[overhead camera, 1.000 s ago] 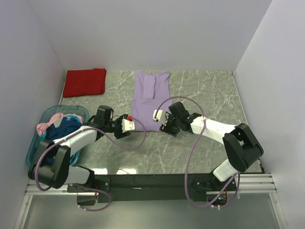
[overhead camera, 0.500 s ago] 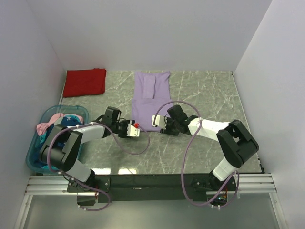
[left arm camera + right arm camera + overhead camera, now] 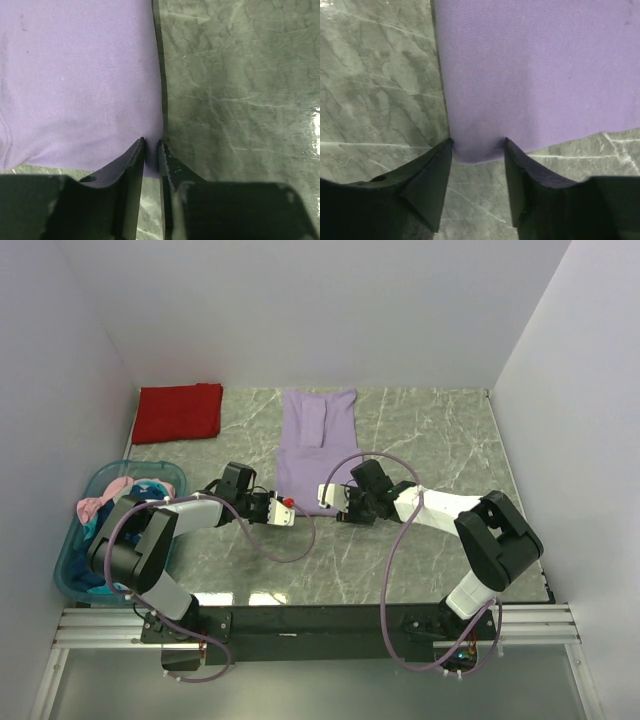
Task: Fold and stack the t-shirts
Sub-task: Fold the tshirt
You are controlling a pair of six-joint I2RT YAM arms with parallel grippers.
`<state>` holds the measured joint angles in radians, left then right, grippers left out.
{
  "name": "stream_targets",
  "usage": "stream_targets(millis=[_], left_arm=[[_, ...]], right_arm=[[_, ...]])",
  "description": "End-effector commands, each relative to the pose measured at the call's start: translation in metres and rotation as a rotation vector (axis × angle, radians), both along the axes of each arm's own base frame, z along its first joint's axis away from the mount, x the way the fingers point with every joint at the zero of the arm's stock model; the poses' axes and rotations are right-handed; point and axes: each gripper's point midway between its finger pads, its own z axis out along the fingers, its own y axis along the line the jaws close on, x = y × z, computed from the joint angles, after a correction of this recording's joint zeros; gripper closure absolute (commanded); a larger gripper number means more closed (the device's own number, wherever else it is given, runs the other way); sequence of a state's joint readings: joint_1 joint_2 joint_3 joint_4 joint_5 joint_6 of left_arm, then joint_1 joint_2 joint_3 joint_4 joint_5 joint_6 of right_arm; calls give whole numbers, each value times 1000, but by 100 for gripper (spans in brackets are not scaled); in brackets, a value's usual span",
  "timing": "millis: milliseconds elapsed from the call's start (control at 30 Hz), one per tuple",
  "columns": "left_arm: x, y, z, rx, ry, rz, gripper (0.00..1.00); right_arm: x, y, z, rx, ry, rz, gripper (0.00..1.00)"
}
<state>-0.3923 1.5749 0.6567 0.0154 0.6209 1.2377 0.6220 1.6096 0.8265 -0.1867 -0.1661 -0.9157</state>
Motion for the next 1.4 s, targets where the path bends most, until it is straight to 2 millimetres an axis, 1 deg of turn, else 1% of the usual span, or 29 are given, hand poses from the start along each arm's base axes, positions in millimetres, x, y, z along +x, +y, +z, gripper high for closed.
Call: stream_targets(millis=[0, 67, 167, 233, 267, 300, 367, 433, 467, 500, 567, 600, 667, 700, 733, 767, 833, 867, 933, 1033, 1067, 1133, 1167, 1200, 1233, 1267, 1300, 1333, 1367], left_arm=[[-2, 2, -4, 28, 18, -13, 78], [-3, 2, -4, 30, 16, -19, 78], [-2, 1, -3, 28, 18, -20, 80], [-2, 1, -3, 27, 20, -20, 80], [0, 0, -2, 24, 15, -19, 81], [0, 0, -2, 23, 18, -19, 80], [1, -1, 0, 19, 21, -18, 81], [1, -2, 3, 14, 25, -18, 83], [-1, -1, 5, 12, 31, -19, 86], [-1, -2, 5, 13, 36, -20, 90], [-2, -2, 10, 3, 48, -14, 99], [-4, -1, 13, -3, 61, -8, 99], [-4, -2, 26, -35, 81, 10, 99], [-9, 0, 27, -31, 112, 16, 99], [-6, 1, 33, -43, 118, 35, 100], [-4, 2, 43, -62, 111, 43, 99], [-3, 6, 52, -78, 135, 78, 99], [2, 6, 64, -96, 122, 91, 99], [8, 7, 80, -118, 125, 117, 99], [13, 9, 97, -128, 99, 136, 99], [12, 10, 102, -128, 89, 133, 100], [4, 9, 110, -128, 101, 111, 100], [-9, 11, 110, -115, 139, 106, 100], [-17, 11, 111, -108, 146, 88, 100], [-28, 10, 108, -94, 160, 65, 100], [-47, 14, 109, -73, 180, 48, 100], [-58, 15, 108, -57, 180, 22, 100], [-76, 14, 104, -40, 211, -9, 100], [-98, 19, 106, -25, 245, -23, 100]], right_arm=[[-25, -6, -16, -36, 117, 33, 43], [-26, -3, -9, -13, 114, 40, 41], [-29, -1, -2, 1, 121, 55, 41], [-30, -3, -7, -15, 138, 50, 46], [-27, -1, -7, -18, 137, 45, 48], [-26, -4, -14, -39, 148, 36, 51], [-21, -4, -16, -45, 150, 24, 54], [-19, -6, -21, -69, 159, 19, 63], [-17, -6, -22, -75, 159, 15, 67], [-16, -8, -23, -82, 161, 9, 77], [-11, -11, -21, -92, 149, -7, 92], [-10, -12, -16, -88, 141, -18, 100], [0, -12, -2, -55, 134, -58, 100], [0, -12, 8, -40, 131, -66, 100], [7, -8, 22, -2, 122, -85, 100], [11, -10, 31, 20, 118, -104, 100], [15, -9, 52, 61, 109, -130, 100], [19, -7, 64, 79, 99, -133, 100], [24, -6, 83, 106, 62, -139, 100], [23, -6, 96, 122, 47, -145, 100], [19, -7, 98, 120, 59, -147, 100], [13, -8, 106, 137, 67, -152, 100], [5, -10, 113, 144, 72, -150, 100], [-3, -10, 116, 158, 88, -148, 100], [-14, -11, 113, 153, 106, -139, 100], [-28, -14, 119, 157, 107, -131, 100], [-38, -17, 118, 152, 119, -124, 100], [-54, -19, 111, 139, 145, -105, 100], [-71, -25, 118, 141, 155, -90, 100]])
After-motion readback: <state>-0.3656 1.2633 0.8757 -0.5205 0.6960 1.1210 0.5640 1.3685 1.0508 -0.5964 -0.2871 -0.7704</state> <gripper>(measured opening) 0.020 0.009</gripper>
